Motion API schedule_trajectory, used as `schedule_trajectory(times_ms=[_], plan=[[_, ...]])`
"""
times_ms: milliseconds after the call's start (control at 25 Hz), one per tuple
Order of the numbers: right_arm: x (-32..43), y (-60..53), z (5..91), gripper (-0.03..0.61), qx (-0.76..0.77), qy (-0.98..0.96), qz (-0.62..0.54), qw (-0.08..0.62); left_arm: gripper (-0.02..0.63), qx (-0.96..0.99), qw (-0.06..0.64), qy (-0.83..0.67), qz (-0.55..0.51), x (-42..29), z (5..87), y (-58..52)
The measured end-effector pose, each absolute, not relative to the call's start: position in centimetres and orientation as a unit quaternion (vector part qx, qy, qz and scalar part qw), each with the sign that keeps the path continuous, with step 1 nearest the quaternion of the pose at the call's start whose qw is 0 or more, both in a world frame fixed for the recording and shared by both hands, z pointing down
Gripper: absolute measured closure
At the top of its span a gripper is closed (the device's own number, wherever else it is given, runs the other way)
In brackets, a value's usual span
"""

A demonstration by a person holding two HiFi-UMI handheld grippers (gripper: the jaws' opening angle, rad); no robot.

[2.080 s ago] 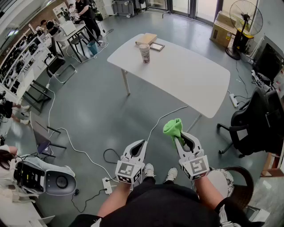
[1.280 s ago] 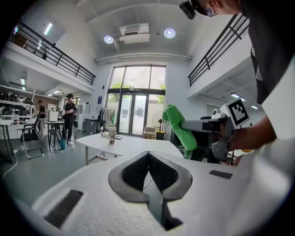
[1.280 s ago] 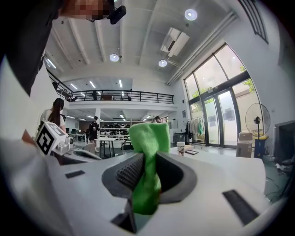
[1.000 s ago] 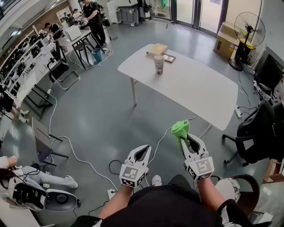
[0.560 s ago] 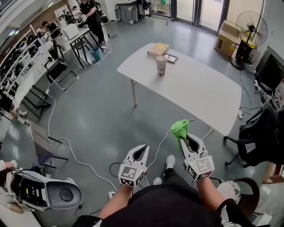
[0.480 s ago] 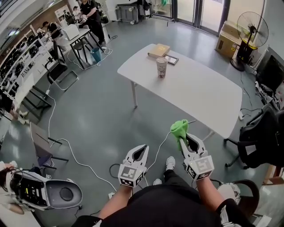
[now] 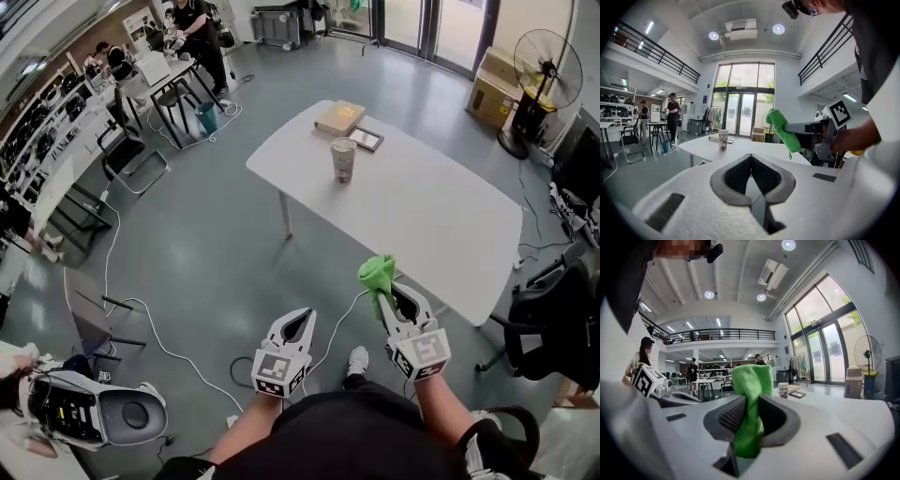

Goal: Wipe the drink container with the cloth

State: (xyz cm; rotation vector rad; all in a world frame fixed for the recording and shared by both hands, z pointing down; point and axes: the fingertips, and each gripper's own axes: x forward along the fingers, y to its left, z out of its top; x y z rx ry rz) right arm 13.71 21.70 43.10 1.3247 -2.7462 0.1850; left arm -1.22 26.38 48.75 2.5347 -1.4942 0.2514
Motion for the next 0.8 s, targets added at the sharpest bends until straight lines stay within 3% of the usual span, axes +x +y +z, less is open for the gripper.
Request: schedule_trajectory(times_ms=[800], plan=[[15.0, 10.6, 45.1, 0.489, 0.388, -0.917, 0.083, 0.038, 0.604, 0.837, 0.097, -0.529, 0.103, 1.4, 49.2, 16.6]])
